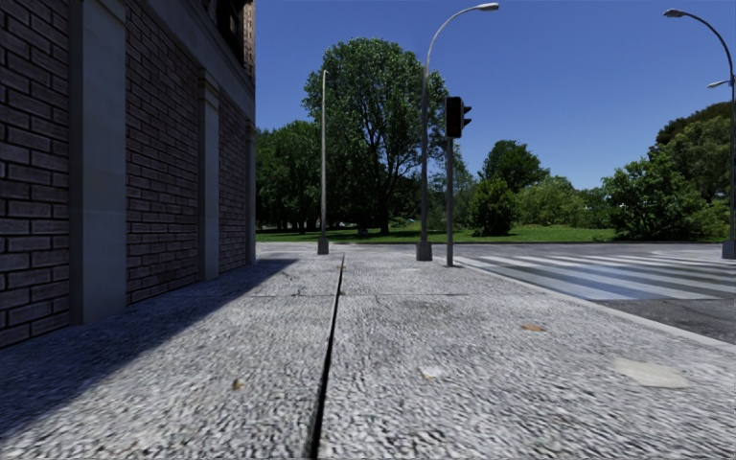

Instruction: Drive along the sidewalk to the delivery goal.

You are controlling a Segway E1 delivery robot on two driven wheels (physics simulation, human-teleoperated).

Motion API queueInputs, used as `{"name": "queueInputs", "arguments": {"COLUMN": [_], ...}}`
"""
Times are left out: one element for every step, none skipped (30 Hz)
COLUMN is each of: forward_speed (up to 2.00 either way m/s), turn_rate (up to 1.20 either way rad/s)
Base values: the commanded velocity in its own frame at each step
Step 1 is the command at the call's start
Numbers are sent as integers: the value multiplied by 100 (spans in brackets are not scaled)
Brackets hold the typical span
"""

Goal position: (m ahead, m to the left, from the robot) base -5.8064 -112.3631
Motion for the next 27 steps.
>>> {"name": "queueInputs", "arguments": {"forward_speed": [200,200,200,200,200,200,200,200,200,200,200,200,200,200,200,200,200,200,199,199,199,198,197,197,197,197,196], "turn_rate": [0,0,0,0,0,0,0,0,0,0,-12,-12,-22,-26,-27,-27,-28,-28,-28,-28,-28,-28,-28,-28,-28,-28,-28]}}
